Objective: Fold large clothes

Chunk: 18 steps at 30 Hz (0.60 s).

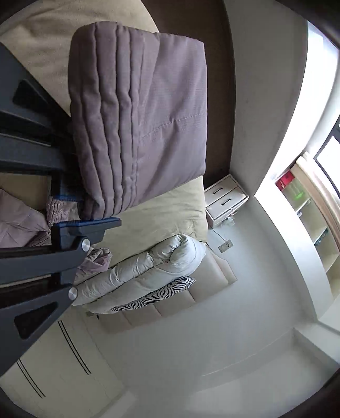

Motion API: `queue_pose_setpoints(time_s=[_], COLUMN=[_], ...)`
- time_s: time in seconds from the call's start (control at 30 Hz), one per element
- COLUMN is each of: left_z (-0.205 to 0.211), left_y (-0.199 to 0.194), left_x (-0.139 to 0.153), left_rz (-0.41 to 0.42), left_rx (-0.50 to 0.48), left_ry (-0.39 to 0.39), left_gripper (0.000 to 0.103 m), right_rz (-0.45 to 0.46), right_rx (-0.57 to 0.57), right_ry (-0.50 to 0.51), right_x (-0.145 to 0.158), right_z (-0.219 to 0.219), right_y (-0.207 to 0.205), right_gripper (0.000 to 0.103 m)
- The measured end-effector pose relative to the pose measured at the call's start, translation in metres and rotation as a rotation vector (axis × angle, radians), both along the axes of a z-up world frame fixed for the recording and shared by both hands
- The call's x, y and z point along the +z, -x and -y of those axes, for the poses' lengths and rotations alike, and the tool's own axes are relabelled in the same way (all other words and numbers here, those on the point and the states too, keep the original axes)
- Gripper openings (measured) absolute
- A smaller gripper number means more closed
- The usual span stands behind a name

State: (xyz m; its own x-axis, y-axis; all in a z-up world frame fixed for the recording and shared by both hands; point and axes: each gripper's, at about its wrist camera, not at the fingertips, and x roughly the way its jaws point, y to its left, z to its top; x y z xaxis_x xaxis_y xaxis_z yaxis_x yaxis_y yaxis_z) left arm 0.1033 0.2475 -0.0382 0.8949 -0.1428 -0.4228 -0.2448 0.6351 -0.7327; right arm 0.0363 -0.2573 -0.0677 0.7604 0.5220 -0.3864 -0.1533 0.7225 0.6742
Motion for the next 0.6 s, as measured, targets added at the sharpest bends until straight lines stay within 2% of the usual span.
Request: queue_pose_setpoints(time_s=[0.07,0.13,0.23,0.3,0.37,0.43,0.5,0.6], left_z=[0.064,0.138,0.243,0.3,0.333,0.353,0.359,0.359], left_y=[-0.018,-0.03,-0.036,-0.037,-0.035,-0.026,-0.025,-0.023], left_x=[0.025,0.034,0.011,-0.019,-0.049,-0.069,-0.078,-0.08], left_rz=[0.004,-0.001,-0.032,-0.065,-0.093,-0.116,-0.14,-0.133], left_rx=[-0.135,-0.261,-0.455,-0.576,-0.653,-0.675,-0.693,-0.69], left_ry=[-0.226,-0.466,-0.769,-0.956,-1.047,-1.102,-1.105,-1.111], left_gripper=[0.012,0.012,0.012,0.012,0.012,0.012,0.011,0.012], right_rz=[-0.009,-0.019,-0.043,-0.063,-0.085,-0.112,-0.145,-0.197], right_rx=[-0.018,-0.035,-0.05,-0.058,-0.066,-0.072,-0.069,-0.032], right_ry=[-0.015,-0.032,-0.058,-0.076,-0.095,-0.124,-0.162,-0.216], right_x=[-0.005,-0.011,-0.021,-0.03,-0.039,-0.051,-0.063,-0.078], right_z=[0.011,0.024,0.04,0.052,0.064,0.075,0.083,0.085], right_y=[0.003,0.005,0.006,0.006,0.005,0.002,-0.004,-0.024], right_gripper=[0.074,0.074,0.074,0.074,0.074,0.074,0.074,0.074])
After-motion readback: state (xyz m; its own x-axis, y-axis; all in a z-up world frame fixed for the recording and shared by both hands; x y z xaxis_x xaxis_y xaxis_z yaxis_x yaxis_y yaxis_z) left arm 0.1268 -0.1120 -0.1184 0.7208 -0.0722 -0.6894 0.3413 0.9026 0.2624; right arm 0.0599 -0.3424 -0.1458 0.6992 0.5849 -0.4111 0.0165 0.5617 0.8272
